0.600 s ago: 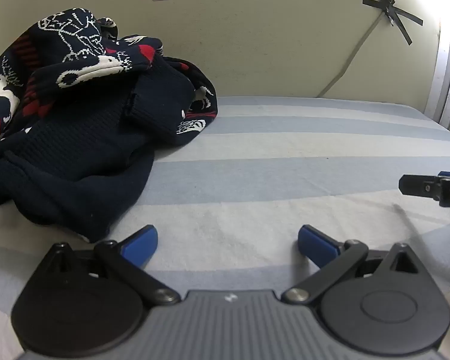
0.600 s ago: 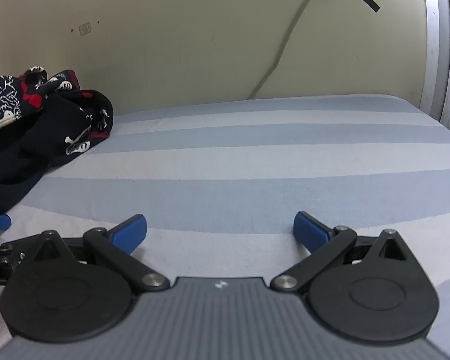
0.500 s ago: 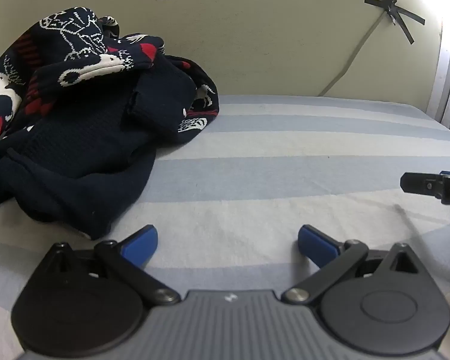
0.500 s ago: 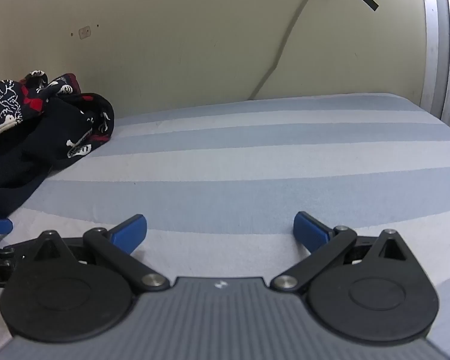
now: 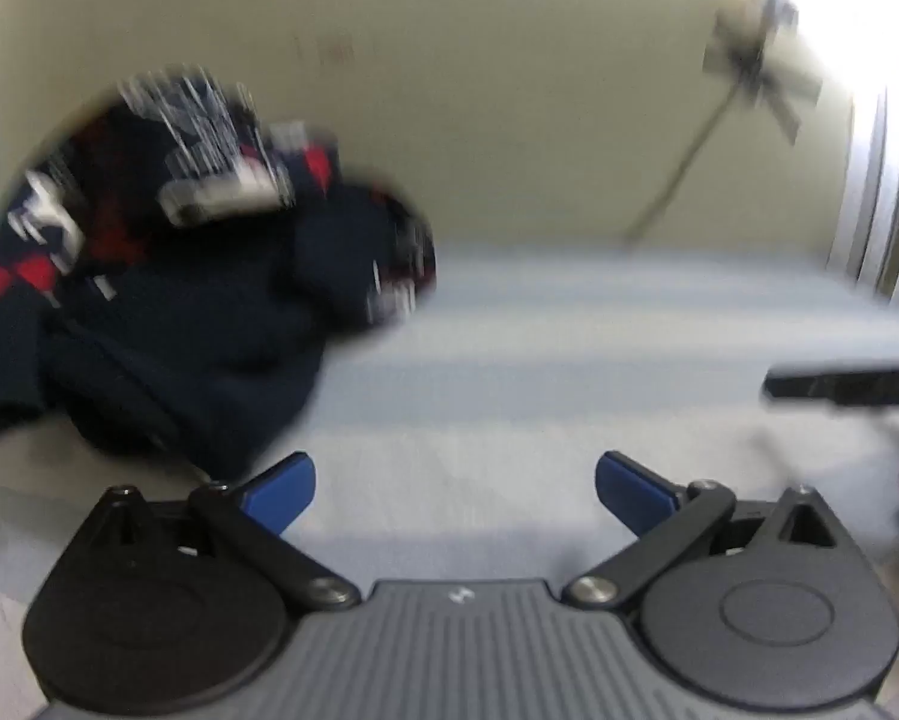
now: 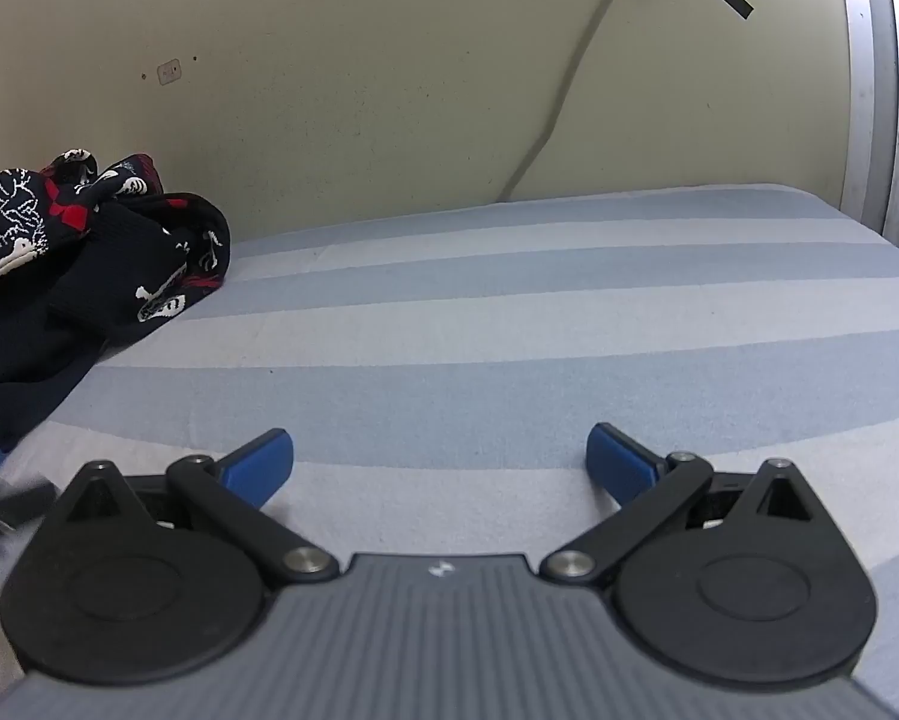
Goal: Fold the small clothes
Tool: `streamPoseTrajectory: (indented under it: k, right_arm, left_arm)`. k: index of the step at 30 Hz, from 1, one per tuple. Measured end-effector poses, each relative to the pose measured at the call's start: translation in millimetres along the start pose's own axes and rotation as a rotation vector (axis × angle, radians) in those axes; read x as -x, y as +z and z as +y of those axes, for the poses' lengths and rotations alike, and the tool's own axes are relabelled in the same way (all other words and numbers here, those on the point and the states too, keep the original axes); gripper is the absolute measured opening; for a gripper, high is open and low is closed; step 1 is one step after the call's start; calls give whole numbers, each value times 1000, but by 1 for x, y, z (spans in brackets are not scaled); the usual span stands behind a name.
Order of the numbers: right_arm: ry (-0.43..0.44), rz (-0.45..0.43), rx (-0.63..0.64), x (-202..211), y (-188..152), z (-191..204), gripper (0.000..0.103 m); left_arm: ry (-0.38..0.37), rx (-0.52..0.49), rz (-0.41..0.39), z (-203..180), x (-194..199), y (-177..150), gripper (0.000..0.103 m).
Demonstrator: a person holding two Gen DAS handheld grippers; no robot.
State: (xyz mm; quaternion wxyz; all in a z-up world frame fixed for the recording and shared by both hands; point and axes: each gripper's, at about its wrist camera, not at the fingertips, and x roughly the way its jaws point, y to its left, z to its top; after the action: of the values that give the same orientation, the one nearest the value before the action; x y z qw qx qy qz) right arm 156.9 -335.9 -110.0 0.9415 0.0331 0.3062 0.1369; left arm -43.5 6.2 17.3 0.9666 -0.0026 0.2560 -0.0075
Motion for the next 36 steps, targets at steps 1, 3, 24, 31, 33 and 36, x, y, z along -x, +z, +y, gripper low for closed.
streamPoseTrajectory:
  k: [1,3,24,31,33,36]
  right_arm:
    - [0,0,0,0,0,0,103]
    - [0,0,-1,5,3,1,103]
    - [549,267,-250,-139,127,237,12]
    - [580,-77,-236,-18,194,167,12]
    - [552,-155,-221,23,207,132,12]
    - [477,-224,-194,82,204,82,12]
  left_arm:
    - [3,-5,-48,4,8,-1,103]
    - [26,-21,-85,15,19,-3,103]
    - [260,359,-281,155,59,-20,103]
    - [256,355,-295,155,63,-23,103]
    - [243,355,-303,156,64,-24,103]
    - [216,346,-312,156,66,-24,103]
